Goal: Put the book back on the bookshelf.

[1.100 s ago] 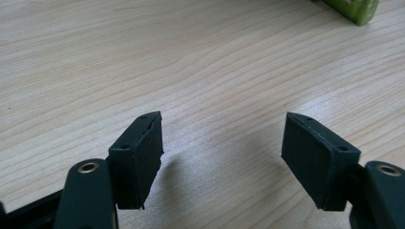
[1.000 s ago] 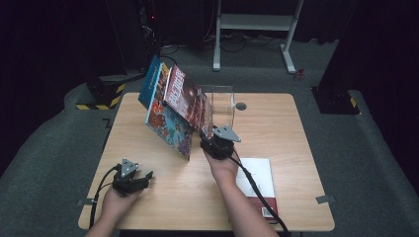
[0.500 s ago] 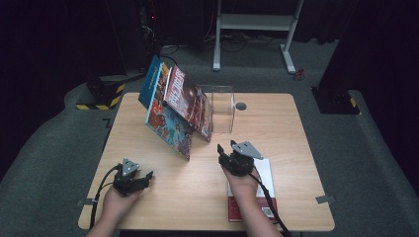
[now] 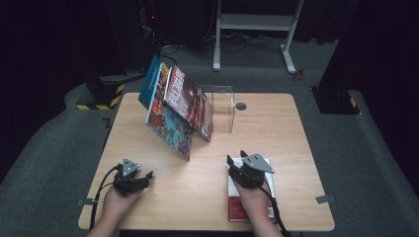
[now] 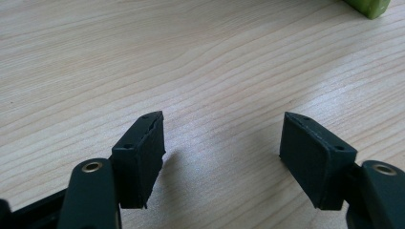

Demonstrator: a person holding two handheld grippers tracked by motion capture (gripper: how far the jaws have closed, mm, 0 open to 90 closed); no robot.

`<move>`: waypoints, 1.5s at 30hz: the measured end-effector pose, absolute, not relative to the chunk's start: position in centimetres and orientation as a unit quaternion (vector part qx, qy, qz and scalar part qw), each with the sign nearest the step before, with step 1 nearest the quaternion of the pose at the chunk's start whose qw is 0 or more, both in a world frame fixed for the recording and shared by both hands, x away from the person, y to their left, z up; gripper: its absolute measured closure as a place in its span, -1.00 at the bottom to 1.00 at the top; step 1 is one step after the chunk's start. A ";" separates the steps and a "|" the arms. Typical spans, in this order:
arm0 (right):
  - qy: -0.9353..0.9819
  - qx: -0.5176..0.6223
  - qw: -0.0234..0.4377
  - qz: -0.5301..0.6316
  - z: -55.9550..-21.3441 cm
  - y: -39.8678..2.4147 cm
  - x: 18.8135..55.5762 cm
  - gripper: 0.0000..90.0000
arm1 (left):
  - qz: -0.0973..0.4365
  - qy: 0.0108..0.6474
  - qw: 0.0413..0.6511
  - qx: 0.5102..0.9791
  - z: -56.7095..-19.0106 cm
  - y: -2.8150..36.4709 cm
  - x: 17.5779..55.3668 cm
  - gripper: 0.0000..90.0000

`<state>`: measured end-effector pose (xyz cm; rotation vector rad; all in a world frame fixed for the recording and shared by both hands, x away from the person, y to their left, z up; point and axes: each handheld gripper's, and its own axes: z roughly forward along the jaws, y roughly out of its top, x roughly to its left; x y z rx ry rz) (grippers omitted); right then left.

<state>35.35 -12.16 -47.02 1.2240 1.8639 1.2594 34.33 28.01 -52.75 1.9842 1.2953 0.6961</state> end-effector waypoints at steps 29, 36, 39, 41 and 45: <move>0.715 0.478 0.279 0.427 -47.6 -15.7 33.2 0.27 | 0.261 0.498 0.342 0.753 -52.7 28.1 34.3 -0.15; 0.718 0.467 0.274 0.438 -47.5 -17.4 32.7 0.39 | 0.271 0.495 0.340 0.752 -52.6 28.1 34.1 -0.15; 0.716 0.470 0.273 0.437 -47.6 -18.1 32.5 0.47 | 0.272 0.495 0.340 0.752 -52.5 28.1 34.1 -0.14; 0.716 0.473 0.274 0.434 -47.5 -18.4 32.3 0.49 | 0.268 0.496 0.339 0.753 -52.5 28.1 34.0 -0.15; 0.720 0.477 0.272 0.424 -47.7 -19.1 32.1 0.43 | 0.267 0.492 0.342 0.755 -52.1 27.9 33.8 -0.14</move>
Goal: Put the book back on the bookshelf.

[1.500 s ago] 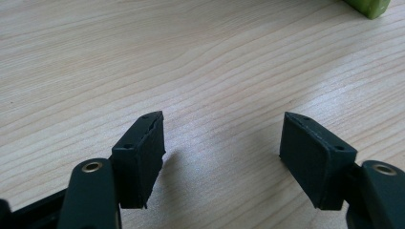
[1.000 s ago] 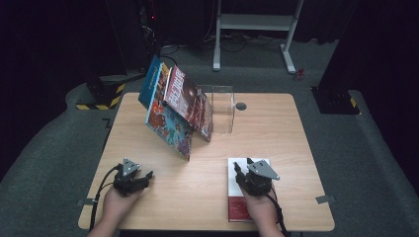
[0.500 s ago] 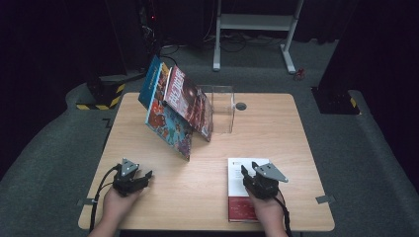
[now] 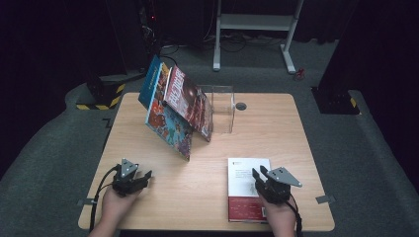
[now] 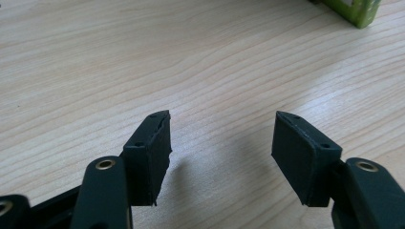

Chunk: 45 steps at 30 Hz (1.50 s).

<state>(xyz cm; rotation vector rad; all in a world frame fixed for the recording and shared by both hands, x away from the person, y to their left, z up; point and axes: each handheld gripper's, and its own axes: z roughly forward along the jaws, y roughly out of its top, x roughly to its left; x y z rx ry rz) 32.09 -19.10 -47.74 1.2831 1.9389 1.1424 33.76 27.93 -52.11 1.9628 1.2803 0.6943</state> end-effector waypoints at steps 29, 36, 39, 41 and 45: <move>0.690 0.529 0.308 0.386 -49.6 -23.9 29.9 0.20 | 0.225 0.456 0.384 0.771 -51.2 23.6 32.1 -0.22; 0.687 0.560 0.313 0.341 -50.5 -25.2 30.2 0.22 | 0.218 0.440 0.387 0.780 -51.3 22.4 31.8 -0.24; 0.692 0.567 0.302 0.330 -51.0 -25.4 30.5 0.22 | 0.218 0.441 0.386 0.780 -51.5 22.4 31.8 -0.24; 0.696 0.568 0.297 0.324 -51.3 -25.4 30.7 0.22 | 0.221 0.440 0.384 0.781 -51.6 22.4 31.9 -0.24; 0.707 0.564 0.282 0.318 -51.7 -25.0 30.9 0.23 | 0.220 0.441 0.378 0.784 -51.8 22.6 32.0 -0.24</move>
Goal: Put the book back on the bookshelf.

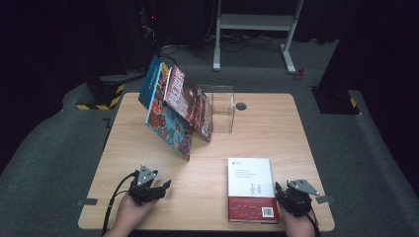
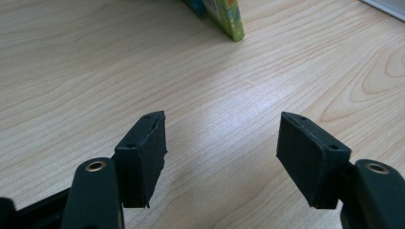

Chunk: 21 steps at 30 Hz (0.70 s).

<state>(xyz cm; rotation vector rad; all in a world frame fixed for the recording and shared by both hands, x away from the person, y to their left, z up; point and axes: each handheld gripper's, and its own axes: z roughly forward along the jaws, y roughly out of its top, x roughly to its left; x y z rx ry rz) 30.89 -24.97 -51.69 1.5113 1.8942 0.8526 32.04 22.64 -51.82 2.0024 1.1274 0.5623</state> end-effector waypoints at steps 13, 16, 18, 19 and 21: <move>0.701 0.571 0.282 0.321 -51.6 -24.5 30.8 0.40 | 0.220 0.447 0.381 0.779 -51.8 23.0 32.2 -0.23; 0.700 0.573 0.283 0.320 -51.6 -24.4 30.7 0.43 | 0.220 0.447 0.379 0.779 -51.9 23.0 32.2 -0.23; 0.699 0.573 0.283 0.320 -51.6 -24.3 30.7 0.45 | 0.220 0.448 0.379 0.780 -51.9 23.0 32.3 -0.24; 0.699 0.573 0.283 0.320 -51.6 -24.3 30.7 0.46 | 0.220 0.447 0.379 0.780 -51.9 23.0 32.3 -0.23; 0.699 0.573 0.286 0.318 -51.6 -24.1 30.7 0.49 | 0.219 0.447 0.379 0.780 -51.9 23.0 32.3 -0.23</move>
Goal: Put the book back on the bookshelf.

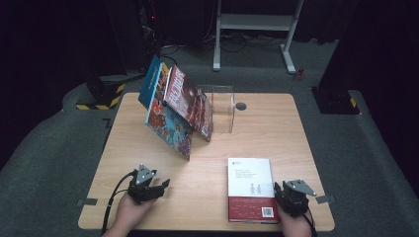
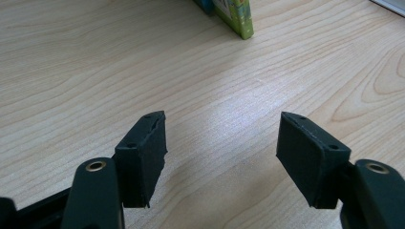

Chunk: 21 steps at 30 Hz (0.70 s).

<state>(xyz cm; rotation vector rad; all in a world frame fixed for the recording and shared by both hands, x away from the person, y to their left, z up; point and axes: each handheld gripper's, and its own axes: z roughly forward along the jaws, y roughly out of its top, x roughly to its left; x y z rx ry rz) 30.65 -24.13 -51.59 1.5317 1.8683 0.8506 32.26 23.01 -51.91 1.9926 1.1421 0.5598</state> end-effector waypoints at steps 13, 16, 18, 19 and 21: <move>0.743 0.513 0.268 0.336 -51.2 -18.5 30.3 0.41 | 0.219 0.447 0.381 0.779 -51.8 23.0 32.2 -0.23; 0.753 0.499 0.260 0.343 -51.3 -17.2 30.4 0.39 | 0.218 0.447 0.382 0.779 -51.8 23.0 32.2 -0.23; 0.756 0.494 0.255 0.345 -51.3 -16.5 30.5 0.39 | 0.210 0.453 0.384 0.777 -51.8 23.0 32.3 -0.23; 0.757 0.492 0.255 0.347 -51.3 -16.2 30.5 0.39 | 0.204 0.456 0.385 0.776 -51.7 23.0 32.3 -0.23; 0.760 0.487 0.253 0.348 -51.3 -15.7 30.6 0.39 | 0.199 0.459 0.389 0.774 -51.5 22.9 32.3 -0.22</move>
